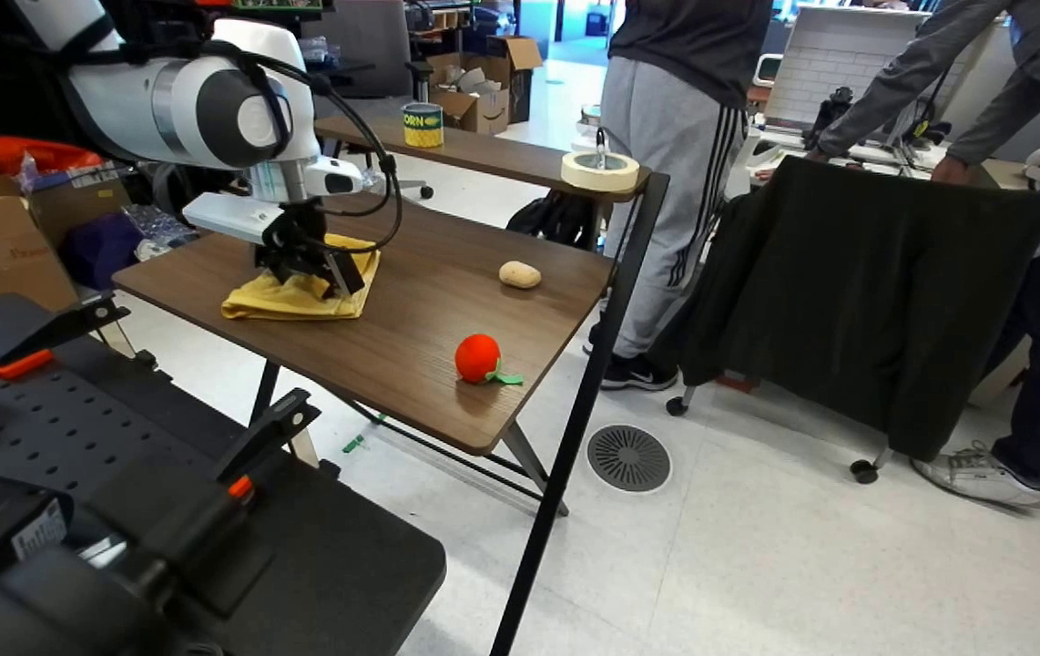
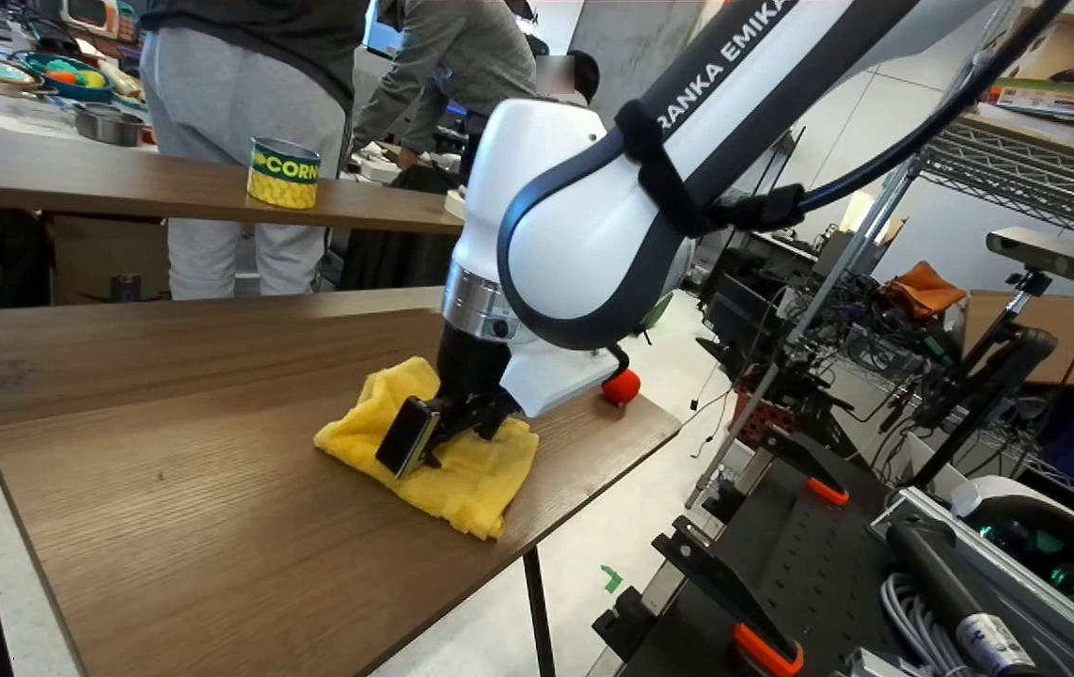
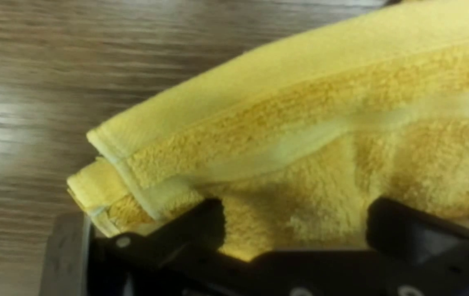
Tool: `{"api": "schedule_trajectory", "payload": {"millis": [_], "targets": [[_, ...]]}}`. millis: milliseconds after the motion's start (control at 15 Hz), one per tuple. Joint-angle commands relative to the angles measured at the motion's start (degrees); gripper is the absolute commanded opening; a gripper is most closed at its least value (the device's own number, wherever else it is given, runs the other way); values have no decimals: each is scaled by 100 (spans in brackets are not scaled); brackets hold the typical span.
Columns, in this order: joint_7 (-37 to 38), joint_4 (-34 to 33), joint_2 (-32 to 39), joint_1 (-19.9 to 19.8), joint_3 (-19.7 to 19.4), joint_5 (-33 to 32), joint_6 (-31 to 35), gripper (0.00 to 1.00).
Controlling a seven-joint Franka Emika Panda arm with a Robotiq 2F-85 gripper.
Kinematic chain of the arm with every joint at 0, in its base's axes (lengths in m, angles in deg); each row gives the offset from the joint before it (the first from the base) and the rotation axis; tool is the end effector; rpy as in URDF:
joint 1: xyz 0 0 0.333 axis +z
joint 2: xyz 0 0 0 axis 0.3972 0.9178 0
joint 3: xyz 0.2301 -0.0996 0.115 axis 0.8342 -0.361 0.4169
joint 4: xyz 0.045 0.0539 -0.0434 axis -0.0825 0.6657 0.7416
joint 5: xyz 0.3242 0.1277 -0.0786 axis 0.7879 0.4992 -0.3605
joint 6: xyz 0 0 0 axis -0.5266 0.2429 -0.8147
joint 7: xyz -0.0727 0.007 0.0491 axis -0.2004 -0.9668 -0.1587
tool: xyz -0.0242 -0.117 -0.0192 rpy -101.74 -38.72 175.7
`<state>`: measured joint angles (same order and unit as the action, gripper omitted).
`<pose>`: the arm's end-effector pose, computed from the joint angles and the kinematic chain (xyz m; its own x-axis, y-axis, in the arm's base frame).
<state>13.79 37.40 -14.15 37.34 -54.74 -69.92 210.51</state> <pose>0.5299 0.1328 0.0187 0.9884 0.1417 -0.0550 0.1436 -0.9892 0.0306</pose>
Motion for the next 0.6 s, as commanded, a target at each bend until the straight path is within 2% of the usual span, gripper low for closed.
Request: {"api": "schedule_trajectory", "payload": {"millis": [0,267,533], "targets": [[-331,123,80,198,331,-170,113,100],[-467,203,-10,636,528,-434,150,100],[-689,407,-151,801,767,-502,232,100]]}}
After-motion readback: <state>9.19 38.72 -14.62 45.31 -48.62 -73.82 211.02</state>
